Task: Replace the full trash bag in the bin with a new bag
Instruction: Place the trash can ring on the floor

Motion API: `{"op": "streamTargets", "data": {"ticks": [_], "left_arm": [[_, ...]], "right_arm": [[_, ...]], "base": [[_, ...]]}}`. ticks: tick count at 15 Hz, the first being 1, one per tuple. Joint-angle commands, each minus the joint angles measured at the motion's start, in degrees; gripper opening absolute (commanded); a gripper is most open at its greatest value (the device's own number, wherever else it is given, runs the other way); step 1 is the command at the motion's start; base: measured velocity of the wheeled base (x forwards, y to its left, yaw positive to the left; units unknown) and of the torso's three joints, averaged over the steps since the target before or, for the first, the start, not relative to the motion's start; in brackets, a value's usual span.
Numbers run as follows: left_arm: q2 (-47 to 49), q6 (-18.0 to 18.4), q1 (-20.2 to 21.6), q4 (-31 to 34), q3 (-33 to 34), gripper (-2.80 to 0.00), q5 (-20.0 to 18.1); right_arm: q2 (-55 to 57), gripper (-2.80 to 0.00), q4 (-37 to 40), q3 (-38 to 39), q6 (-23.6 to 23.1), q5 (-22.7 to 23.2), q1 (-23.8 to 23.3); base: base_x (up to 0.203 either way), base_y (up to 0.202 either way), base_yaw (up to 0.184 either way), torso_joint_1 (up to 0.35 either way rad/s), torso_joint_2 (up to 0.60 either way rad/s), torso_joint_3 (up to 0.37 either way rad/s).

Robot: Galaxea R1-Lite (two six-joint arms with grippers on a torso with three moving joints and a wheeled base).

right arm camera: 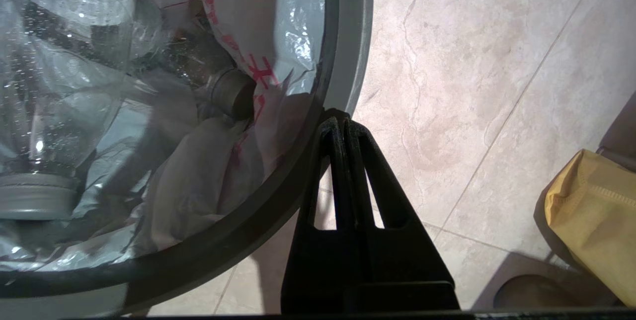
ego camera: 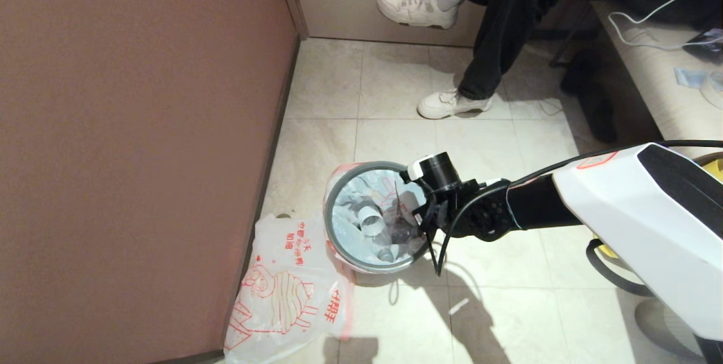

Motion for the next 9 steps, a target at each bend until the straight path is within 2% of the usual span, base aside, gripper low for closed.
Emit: {"op": "streamTargets", "data": {"ticks": [1,2,3,9], "left_arm": [[0.06,-0.03,0.01,0.01,0.00,-2.80,0.04],[0.06,-0.03,0.01,0.01,0.00,-2.80,0.04],[0.01,-0.03,0.01,-0.06,0.00,-2.80,0.04],[0.03,-0.06,0.02,-0.01,0.00,-2.80,0.04]], "right_arm": [[0.52,-2.80,-0.33,-0.58,-0.26,-0.23,-0.86],[1.32,-2.80,-0.48,-1.86,-0.25,-0.46,-1.32],[2.37,0.00,-0.59,-2.78,-0.19,-0.58,-1.82],[6.28,0.00,-0.49,-9.32,0.01,0.14,-2.64]], "base": [[0.000,0.000,0.000,0.000,0.00,0.000],[0.000,0.000,0.000,0.000,0.00,0.000],[0.000,0.000,0.000,0.000,0.00,0.000],[0.000,0.000,0.000,0.000,0.00,0.000]]}}
